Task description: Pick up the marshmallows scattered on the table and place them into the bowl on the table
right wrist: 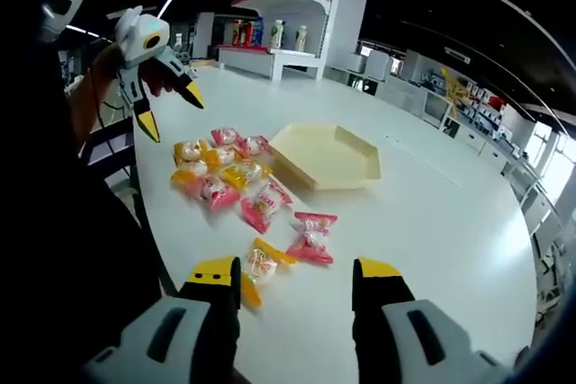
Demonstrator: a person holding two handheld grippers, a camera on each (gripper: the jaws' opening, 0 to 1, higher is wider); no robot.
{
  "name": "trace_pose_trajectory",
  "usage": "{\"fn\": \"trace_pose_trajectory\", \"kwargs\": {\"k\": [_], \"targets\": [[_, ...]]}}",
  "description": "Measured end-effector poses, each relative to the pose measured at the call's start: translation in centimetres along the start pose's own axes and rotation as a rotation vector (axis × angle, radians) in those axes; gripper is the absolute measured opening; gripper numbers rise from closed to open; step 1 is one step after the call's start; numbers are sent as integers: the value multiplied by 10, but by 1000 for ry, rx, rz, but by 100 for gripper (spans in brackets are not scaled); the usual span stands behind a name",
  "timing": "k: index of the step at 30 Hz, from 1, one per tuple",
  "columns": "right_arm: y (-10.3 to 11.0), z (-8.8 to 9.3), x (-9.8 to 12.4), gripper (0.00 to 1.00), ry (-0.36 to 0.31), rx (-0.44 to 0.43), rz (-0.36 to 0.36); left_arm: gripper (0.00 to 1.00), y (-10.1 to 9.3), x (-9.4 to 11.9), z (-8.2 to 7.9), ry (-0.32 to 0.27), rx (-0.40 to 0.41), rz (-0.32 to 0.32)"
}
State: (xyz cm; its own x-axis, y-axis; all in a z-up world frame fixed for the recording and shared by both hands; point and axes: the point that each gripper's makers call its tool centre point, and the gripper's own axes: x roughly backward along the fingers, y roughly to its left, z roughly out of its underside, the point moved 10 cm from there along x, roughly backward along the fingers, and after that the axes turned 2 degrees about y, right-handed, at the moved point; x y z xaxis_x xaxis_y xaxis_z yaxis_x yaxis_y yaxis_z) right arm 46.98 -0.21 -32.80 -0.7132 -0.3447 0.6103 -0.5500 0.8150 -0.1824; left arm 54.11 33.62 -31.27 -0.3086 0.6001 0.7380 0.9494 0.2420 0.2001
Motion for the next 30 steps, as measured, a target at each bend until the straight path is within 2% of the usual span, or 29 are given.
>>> {"fn": "trace_pose_trajectory", "kwargs": {"k": [30], "targets": [[-6, -5, -15, 50, 21, 16, -2, 58, -1, 3, 13, 11, 17, -16]]}}
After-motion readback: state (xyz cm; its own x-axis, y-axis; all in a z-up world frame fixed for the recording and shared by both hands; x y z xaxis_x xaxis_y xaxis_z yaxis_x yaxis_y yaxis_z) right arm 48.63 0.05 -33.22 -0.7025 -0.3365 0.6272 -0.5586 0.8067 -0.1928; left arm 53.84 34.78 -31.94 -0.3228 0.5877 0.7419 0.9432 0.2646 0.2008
